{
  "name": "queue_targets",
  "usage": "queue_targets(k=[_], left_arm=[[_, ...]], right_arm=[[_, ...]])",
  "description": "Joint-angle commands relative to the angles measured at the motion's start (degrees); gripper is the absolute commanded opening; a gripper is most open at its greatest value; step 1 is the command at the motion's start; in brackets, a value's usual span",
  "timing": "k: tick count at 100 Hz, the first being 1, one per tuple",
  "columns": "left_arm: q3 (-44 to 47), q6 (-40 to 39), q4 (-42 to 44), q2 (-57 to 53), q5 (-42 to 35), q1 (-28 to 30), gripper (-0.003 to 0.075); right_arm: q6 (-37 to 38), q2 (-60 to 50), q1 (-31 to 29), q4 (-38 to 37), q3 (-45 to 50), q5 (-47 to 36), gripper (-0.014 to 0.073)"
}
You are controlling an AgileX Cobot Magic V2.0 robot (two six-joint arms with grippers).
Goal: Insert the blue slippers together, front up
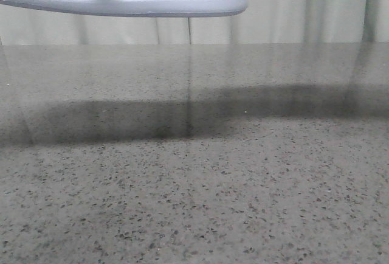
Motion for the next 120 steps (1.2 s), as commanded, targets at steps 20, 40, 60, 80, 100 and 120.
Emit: queue_targets(k=[20, 40, 60, 80, 100, 120], left_arm=[[-2.03, 0.11, -6.97, -0.25, 2.81, 0.01, 0.0016], [-2.03, 0.11, -10.34, -0.25, 5.59, 0.01, 0.0016], [-2.03, 0.11, -13.11, -0.25, 7.27, 0.01, 0.0016], [-2.03, 0.11, -15.85, -0.25, 9.27, 0.01, 0.0016], [-2.03, 0.11, -16.51, -0.25, 9.62, 0.01, 0.0016], [-2.03, 0.11, -16.60, -0.25, 10.13, 0.01, 0.0016]], right_arm=[[-9.94, -0.67, 0.42, 11.25, -2.06, 1.25, -0.0107], [-10.68, -0.67, 0.42, 11.65, -2.06, 2.45, -0.0107], [-12.66, -0.67, 0.42, 14.03, -2.06, 3.25, -0.0107], [-15.81, -0.67, 0.42, 18.86, -2.06, 4.24, -0.0107], [-16.22, -0.67, 0.50, 19.99, -1.96, 4.50, -0.0107], [-17.25, -0.57, 0.50, 22.27, -1.74, 4.80, -0.0107]])
